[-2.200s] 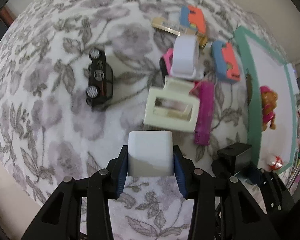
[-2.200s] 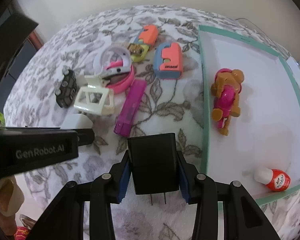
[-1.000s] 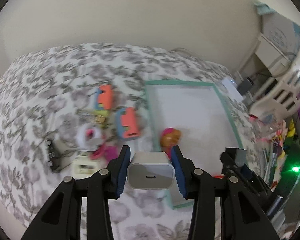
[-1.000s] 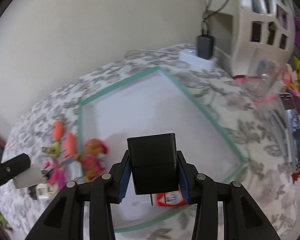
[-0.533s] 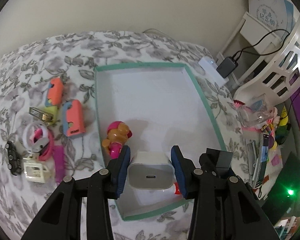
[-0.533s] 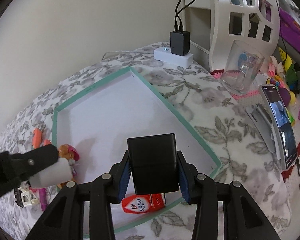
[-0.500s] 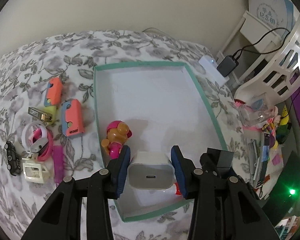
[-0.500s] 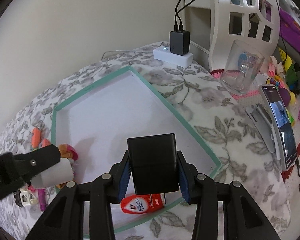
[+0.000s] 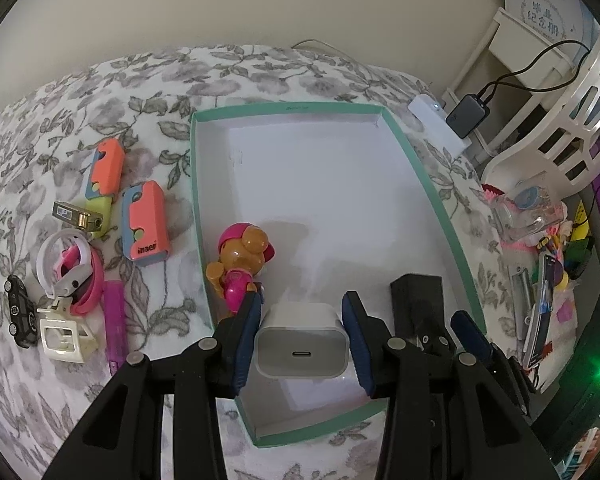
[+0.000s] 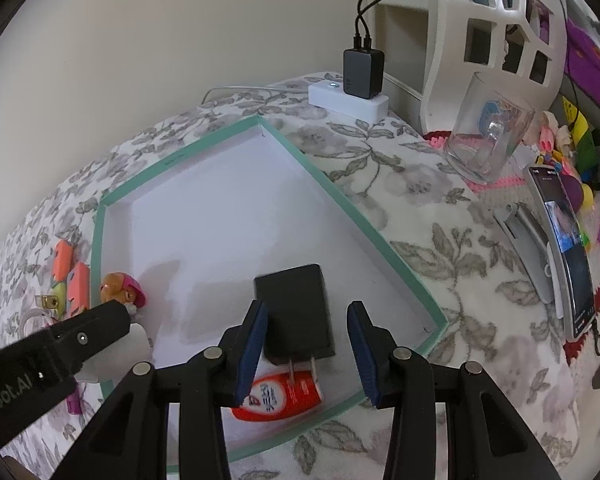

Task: Organize rigid objects
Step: 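Carry both chargers into the white tray and open both grippers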

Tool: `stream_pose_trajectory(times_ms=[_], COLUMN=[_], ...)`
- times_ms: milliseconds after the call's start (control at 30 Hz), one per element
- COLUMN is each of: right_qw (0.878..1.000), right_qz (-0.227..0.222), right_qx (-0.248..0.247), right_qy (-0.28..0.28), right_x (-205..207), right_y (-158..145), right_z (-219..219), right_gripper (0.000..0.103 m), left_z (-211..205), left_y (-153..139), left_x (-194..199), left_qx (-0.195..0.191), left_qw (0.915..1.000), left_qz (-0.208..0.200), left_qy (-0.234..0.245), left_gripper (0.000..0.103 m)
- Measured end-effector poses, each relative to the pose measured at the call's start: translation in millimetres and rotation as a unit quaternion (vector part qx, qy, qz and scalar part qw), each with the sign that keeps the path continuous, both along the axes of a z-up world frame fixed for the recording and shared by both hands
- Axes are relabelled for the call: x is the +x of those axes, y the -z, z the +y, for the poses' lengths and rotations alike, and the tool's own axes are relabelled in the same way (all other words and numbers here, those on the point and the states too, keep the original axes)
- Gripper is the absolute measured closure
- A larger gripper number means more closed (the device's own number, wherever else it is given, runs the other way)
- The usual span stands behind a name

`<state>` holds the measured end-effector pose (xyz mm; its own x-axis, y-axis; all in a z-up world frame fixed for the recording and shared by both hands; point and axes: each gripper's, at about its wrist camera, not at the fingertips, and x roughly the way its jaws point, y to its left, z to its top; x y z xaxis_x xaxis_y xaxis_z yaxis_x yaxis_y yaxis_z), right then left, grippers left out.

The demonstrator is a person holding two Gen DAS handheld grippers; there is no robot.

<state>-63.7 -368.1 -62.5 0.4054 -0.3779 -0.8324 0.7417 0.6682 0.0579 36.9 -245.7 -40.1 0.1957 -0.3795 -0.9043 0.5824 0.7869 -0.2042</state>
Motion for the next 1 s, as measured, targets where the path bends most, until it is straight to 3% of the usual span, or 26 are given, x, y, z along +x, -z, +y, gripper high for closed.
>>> stream_pose_trajectory(times_ms=[167,300,500,600,633,733,833,1000], right_qw=[1.000,1.000,1.000,1.000,1.000,1.000,0.999,0.999], right_qz=[-0.001,0.002,0.005,0.007,0.009,0.012,0.010,0.010], right_qx=[-0.002,-0.003,-0.005,-0.004,-0.004,-0.008,-0.013,-0.014], right_qy=[-0.004,-0.007,-0.010,-0.015,-0.018,-0.026,-0.030,-0.031], right_x=[0.6,1.6,2.1,3.6,4.7,6.8,8.0,8.1], right_y=[-1.1,-0.9,-0.1,1.5,2.4,3.1,2.1,2.5], right_z=[1.4,3.3,4.5,5.7,6.7,9.4,11.5,11.8], right_gripper=[0.059,0.059,0.058,0.057,0.056,0.047,0.045,0.035], left_z=[0.0,0.4,6.3,11.9,14.6,22.8,30.2,40.6], left_y=[-2.5,-7.6,-10.7,-13.7,-14.7,-15.5,-12.5,-4.3], left_x=[-0.2,-1.3,2.7,6.5,8.3,14.4,20.8,29.5], left_qx=[-0.002,-0.003,-0.001,0.002,0.003,0.009,0.024,0.067], left_qw=[1.0000,0.9999,0.9997,0.9992,0.9989,0.9979,0.9964,0.9911], left_qz=[-0.006,-0.016,-0.021,-0.029,-0.032,-0.038,-0.041,-0.054], left_qy=[0.000,0.002,-0.012,-0.026,-0.033,-0.052,-0.070,-0.101], left_gripper=[0.059,0.050,0.049,0.037,0.031,0.028,0.019,0.019])
